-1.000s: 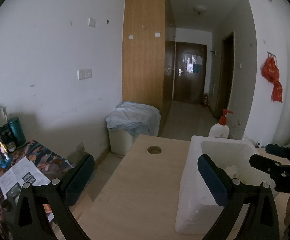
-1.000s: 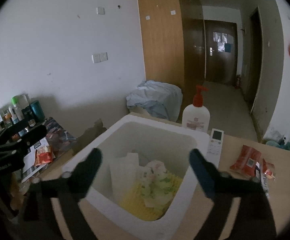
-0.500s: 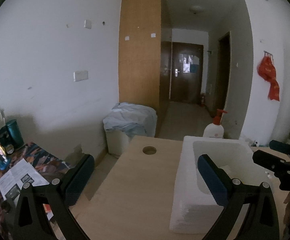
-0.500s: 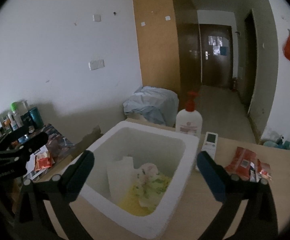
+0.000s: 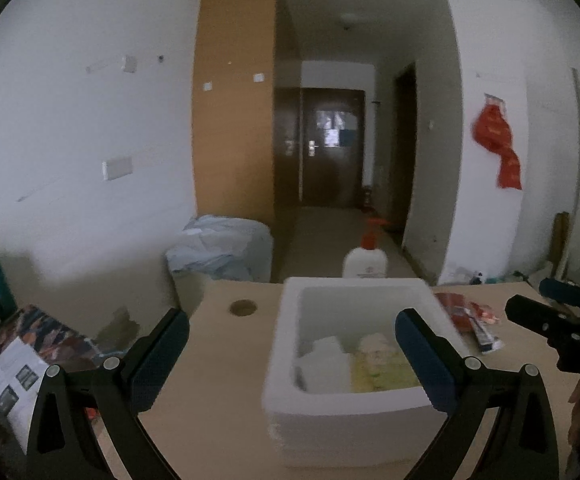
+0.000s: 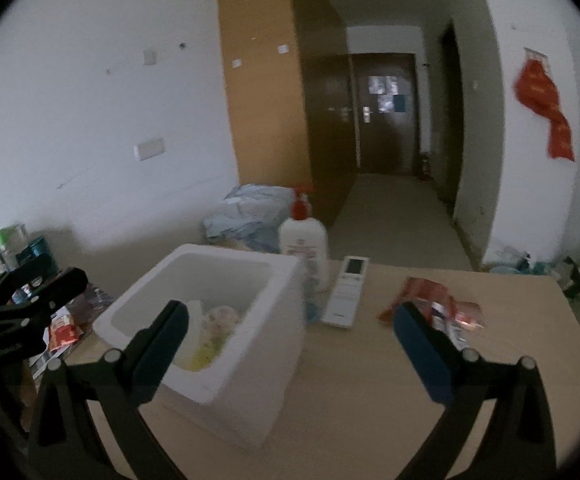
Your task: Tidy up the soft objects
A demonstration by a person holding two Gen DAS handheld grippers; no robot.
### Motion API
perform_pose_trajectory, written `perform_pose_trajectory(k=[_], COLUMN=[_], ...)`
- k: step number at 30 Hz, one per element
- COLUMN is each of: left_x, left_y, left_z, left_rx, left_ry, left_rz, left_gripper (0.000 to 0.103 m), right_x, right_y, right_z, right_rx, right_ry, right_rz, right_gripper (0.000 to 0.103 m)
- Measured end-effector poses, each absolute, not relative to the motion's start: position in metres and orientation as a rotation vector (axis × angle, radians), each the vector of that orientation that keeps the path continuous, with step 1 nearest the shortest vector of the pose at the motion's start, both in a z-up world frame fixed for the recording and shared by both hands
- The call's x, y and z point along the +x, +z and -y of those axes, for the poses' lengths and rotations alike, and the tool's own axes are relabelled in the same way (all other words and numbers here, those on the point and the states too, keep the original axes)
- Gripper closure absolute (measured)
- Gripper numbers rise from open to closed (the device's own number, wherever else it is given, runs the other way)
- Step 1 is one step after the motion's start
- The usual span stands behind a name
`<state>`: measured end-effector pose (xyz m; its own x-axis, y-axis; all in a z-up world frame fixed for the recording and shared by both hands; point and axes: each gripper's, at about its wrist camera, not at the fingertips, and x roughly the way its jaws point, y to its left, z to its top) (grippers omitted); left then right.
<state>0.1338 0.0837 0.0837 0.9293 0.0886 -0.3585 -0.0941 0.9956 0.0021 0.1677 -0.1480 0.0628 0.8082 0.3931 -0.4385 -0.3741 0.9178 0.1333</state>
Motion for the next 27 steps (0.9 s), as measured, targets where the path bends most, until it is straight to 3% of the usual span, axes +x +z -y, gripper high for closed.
perform_pose_trajectory(k=[12,27], left_x=[0.144,0.119], left_y=[0.085,0.092], left_z=[-0.009,0.017], left_rx=[0.025,0.046], left_ry=[-0.058,-0.097], left_rz=[-0.365,-0.339], left_gripper=[0.000,0.000], right_x=[0.143,0.111], right_y=[0.059,0.060], right_z=[0.219,0.240], right_rx=[0.082,0.098], right_ry=[0.267,0.249], right_rz=[-0.459,-0.425], right_gripper=[0.000,0.000])
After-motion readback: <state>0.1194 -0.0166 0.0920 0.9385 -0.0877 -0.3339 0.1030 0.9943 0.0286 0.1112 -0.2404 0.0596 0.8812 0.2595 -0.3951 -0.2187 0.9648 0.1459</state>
